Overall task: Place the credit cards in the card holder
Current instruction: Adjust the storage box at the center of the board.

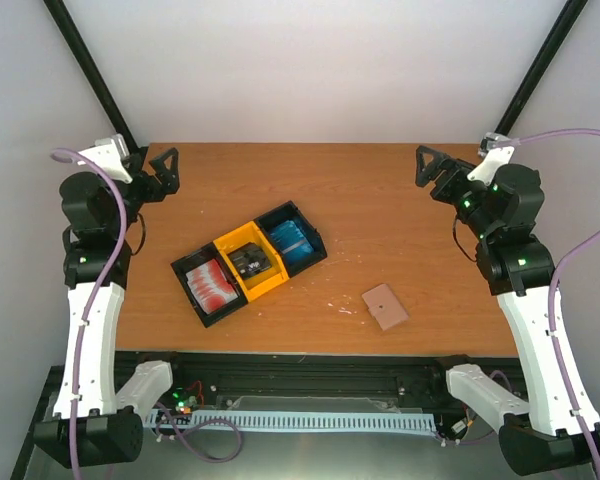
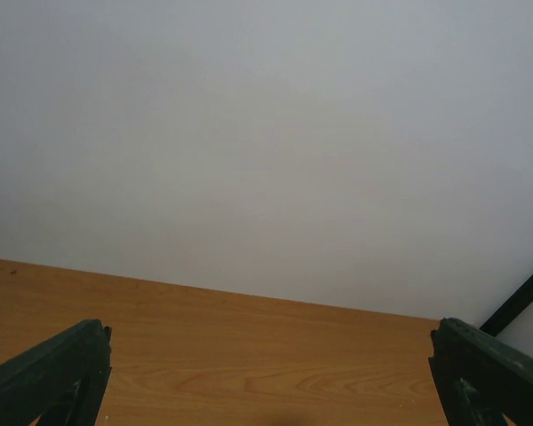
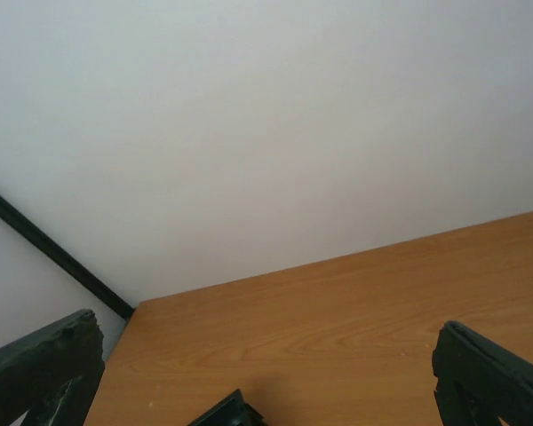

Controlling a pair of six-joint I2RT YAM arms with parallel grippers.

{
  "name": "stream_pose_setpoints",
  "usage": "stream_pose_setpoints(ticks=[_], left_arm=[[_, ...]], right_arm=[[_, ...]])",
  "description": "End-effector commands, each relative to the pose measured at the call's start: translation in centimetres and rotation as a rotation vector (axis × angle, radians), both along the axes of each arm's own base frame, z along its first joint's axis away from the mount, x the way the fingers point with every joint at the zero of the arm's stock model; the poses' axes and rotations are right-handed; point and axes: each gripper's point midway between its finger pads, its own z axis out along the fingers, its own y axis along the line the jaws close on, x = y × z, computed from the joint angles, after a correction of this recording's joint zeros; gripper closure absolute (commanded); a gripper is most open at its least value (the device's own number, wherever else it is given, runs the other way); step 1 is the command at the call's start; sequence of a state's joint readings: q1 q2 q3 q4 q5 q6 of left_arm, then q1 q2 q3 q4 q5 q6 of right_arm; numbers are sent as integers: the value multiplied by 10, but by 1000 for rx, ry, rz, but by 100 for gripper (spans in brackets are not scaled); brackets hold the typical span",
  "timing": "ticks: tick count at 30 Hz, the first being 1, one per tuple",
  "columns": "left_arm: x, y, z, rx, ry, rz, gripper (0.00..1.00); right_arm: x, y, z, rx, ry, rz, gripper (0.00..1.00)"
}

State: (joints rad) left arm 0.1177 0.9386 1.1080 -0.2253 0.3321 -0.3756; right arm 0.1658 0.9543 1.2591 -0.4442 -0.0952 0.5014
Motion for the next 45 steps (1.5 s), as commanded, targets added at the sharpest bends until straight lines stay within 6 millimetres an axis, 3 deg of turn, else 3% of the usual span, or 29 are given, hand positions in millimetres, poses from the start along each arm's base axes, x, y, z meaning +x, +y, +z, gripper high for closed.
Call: stream_pose_setpoints(ticks=[1,5,8,12,17,19,23,28,33,40,45], left_arm=[[-8,2,29,-13,-91,-8,0],[-16,8,19,-41,-48,33,0],[-20,11,-6,-82,61,56,0],[-29,22,-76,-187,390,154,0],[-75,11,-182,-309,849,203,0],[-97,7,-209,-336,949,218,0],[-134,-2,-244,-376,1080,223,0],[-161,-32,-278,-478,1203,96,0],[-174,-45,-286,-521,1251,42,0],[-167,-40,-296,-530,1314,85,1],[-156,-43,-299,-584,1300,82,5]], right_arm=[[1,11,13,40,-58,81,0],[3,26,2,61,-7,168,0],[8,39,-20,80,95,239,0],[16,51,-59,104,231,292,0],[20,63,-107,122,377,321,1],[20,67,-122,128,423,331,1],[19,72,-147,129,501,337,1],[15,72,-168,128,551,325,1],[10,69,-177,133,567,306,0],[3,64,-191,148,585,271,1],[1,61,-189,160,578,250,0]])
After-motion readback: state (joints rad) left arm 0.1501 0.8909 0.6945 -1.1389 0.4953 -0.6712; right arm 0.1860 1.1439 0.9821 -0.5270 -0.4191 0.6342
